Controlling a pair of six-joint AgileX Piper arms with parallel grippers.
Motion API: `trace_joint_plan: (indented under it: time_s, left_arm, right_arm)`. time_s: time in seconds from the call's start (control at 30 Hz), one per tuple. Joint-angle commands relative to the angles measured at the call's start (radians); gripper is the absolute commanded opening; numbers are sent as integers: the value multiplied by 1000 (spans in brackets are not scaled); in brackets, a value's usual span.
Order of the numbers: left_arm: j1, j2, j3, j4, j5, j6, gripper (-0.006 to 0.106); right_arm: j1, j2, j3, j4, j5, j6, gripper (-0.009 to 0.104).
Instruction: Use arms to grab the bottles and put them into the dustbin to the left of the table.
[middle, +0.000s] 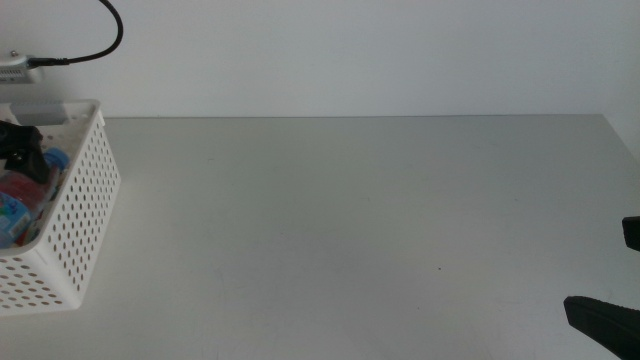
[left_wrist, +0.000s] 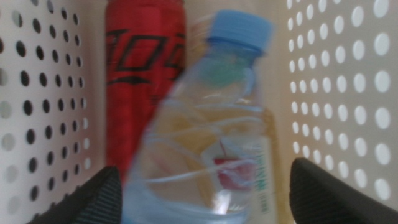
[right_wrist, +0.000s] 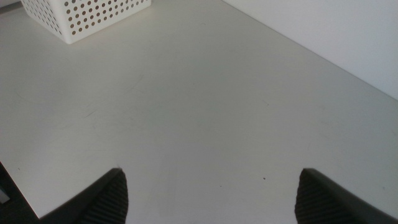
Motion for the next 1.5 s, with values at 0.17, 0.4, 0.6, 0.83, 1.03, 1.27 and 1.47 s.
trace_joint_plan:
  time_s: [0.17,0.4,0.6,0.83,1.03,1.27,1.47]
  left_arm:
    - [1,-59,-34,-80,38,-52,94]
    - [0,-113,-34,-165,122,-74,93]
    - [-47,-237,-34,-160,115,-42,93]
    - [-159,-424,-22,-126,102,-30,93]
    - [-337,-666,213,-1,-132,-139,93]
    - [-490,-912,457,194,-354,-320,93]
    - [-493,-991,526,219,-368,-374,93]
  right_arm:
    - [5,1,-27,6,-64,-13,70]
    - [5,1,-27,6,-64,-13,70]
    - [5,1,-27,6,-64,-13,70]
    - [5,1,-27,6,-64,-13,70]
    - [5,1,-27,6,-64,-13,70]
    - [5,1,-27,6,-64,-13,70]
    - [5,1,-27,6,-64,-13,70]
